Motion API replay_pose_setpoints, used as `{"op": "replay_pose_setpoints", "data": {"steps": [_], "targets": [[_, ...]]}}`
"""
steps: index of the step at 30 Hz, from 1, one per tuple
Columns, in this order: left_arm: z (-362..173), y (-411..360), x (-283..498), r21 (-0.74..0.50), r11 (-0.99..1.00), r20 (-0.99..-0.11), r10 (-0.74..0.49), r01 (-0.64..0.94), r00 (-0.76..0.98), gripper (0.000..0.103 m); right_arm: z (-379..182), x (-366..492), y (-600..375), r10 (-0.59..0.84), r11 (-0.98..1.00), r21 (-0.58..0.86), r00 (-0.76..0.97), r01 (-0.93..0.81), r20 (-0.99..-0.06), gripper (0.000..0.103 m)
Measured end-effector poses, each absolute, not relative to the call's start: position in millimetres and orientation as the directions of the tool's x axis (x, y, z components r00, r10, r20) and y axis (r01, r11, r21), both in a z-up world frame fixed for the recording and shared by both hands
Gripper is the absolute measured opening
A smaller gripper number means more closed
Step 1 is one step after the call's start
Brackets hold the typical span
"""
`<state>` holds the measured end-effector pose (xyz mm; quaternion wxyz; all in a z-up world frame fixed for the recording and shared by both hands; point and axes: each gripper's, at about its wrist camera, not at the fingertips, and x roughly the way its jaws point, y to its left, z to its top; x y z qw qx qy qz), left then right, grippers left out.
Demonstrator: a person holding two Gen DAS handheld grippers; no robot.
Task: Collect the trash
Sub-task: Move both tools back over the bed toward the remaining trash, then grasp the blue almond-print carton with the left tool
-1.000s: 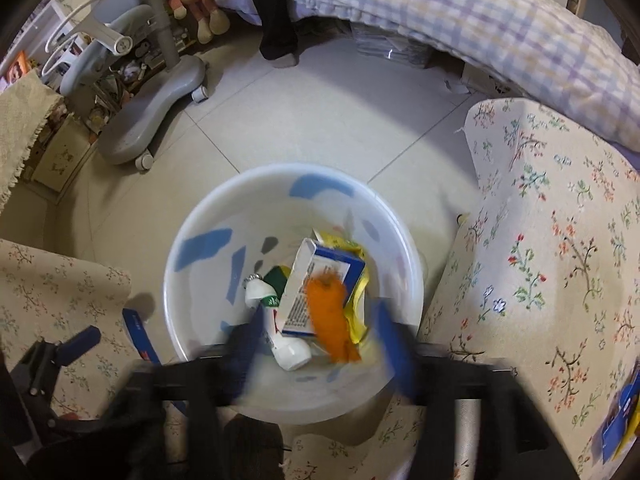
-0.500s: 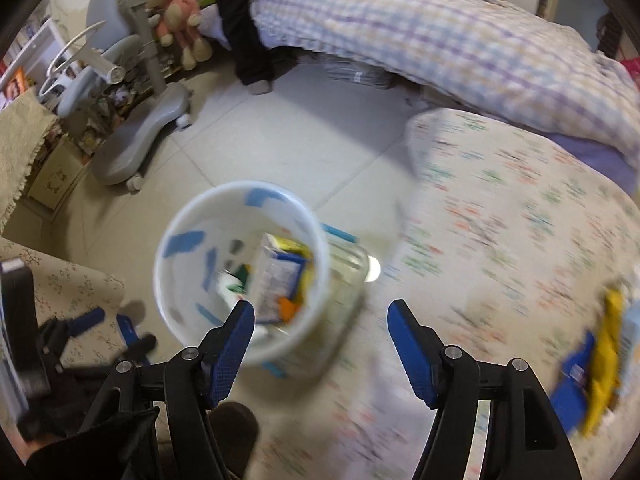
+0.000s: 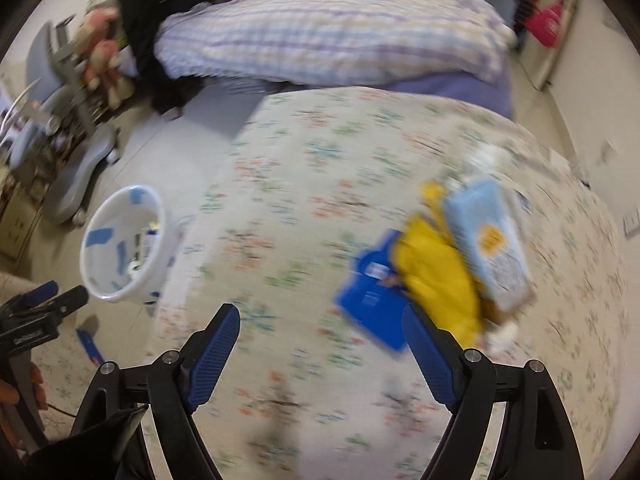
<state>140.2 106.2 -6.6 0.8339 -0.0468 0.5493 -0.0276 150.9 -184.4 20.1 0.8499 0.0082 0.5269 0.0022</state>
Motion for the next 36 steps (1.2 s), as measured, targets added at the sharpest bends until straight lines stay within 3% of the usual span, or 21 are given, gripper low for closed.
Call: {"op": "replay_pose_setpoints", "data": {"steps": [15,32,36], "targets": [[-11.3,-60.8,163.3,-0.167,0.946,-0.914,-0.254,0.276,0.316,0.101,0.5,129.9,-323.8,-0.048,0.985,0.025,0.414,0.170,-0.909,0.085],[-42.3,-177.2,173.6,-0.153,0.875,-0.936,-0.277,0.458,0.217,0.100,-26.3,110.0,-398.9,-0.031,0.956,0.071,0.338,0.285,-0.941,0.085],[-45.2,-185.4,175.6,-0.173,0.873,-0.933,-0.294,0.457,0.209,0.087,-26.6,105.9,-402.3,-0.036,0.954,0.069,0.339,0.293,-0.940,0.085]]}}
